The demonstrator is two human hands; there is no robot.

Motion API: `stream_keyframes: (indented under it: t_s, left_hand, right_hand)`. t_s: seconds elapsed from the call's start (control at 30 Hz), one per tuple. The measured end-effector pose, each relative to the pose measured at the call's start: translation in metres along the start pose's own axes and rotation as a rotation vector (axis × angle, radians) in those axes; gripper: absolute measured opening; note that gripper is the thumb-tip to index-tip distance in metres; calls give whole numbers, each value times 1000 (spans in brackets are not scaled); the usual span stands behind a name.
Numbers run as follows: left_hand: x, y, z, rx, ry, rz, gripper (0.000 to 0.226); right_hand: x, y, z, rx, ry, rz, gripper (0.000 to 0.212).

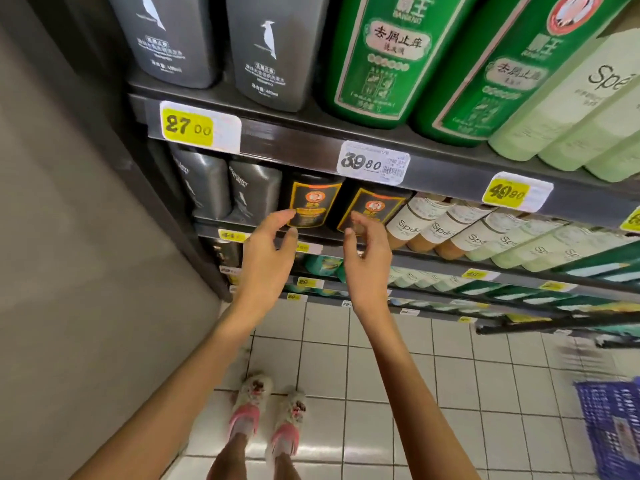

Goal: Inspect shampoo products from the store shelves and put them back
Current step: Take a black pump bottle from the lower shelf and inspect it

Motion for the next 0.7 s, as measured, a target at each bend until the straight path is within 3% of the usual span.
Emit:
stream_keyframes:
  t_s: [0.27,0.37,0.7]
  left_hand:
    - [7,-3,20,-39,-68,-21,33]
    - [8,-9,21,-46,-47,-13,33]
    - [16,-31,27,-61,-17,-7,32]
  right_hand:
    - [-14,43,-16,-111,-209,-179,35]
    - [-19,50,-15,-85,-282,-169,24]
    - [-32,54,-18,35,-435,-231,18]
Point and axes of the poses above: each hand's wrist, its own y-axis towards the middle knuckle, its own z-axis out of the palm, x = y × z, the point moved 6 cm from there along y, towards the middle knuckle, and after that the axes turned 13 degrees about -z, right-handed, at the moved point
